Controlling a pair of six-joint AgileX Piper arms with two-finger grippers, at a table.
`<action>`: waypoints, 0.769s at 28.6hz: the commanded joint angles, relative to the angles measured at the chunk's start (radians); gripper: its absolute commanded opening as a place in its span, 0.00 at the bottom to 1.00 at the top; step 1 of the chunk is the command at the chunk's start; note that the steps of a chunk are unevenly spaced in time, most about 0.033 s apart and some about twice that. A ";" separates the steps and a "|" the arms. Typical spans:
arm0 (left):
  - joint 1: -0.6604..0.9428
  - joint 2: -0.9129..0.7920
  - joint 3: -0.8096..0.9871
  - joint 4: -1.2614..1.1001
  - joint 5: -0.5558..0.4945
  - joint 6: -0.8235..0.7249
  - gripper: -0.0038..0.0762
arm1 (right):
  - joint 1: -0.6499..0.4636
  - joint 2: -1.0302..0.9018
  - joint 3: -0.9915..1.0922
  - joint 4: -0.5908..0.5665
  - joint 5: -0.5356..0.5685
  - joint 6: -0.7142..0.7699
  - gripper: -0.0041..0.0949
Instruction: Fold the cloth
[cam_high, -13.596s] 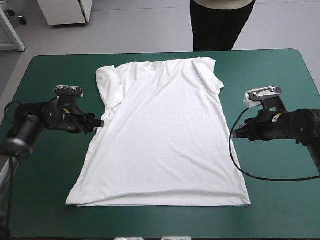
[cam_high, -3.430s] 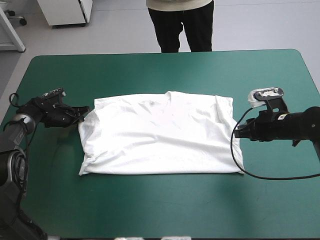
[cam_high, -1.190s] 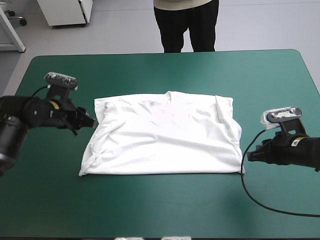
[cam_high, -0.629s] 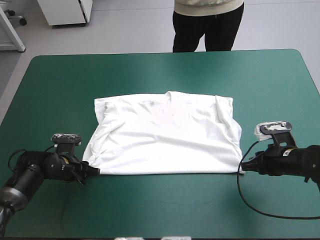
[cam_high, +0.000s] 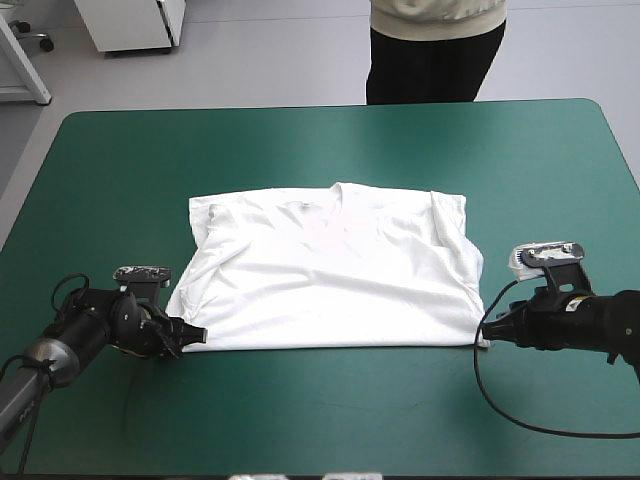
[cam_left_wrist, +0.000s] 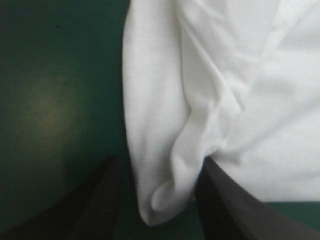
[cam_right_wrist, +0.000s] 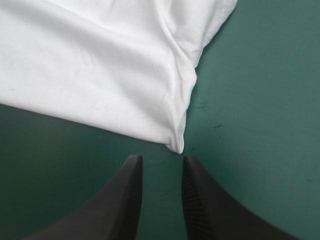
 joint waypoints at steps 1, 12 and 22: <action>0.002 0.026 -0.008 0.011 -0.012 -0.012 0.42 | -0.007 -0.010 -0.023 0.024 -0.027 -0.011 0.31; 0.002 0.031 -0.008 0.028 -0.015 0.030 0.04 | -0.005 0.143 0.017 0.133 -0.042 -0.094 0.43; 0.002 0.031 -0.008 0.029 -0.011 0.030 0.04 | 0.084 0.330 0.017 0.032 -0.132 -0.063 0.43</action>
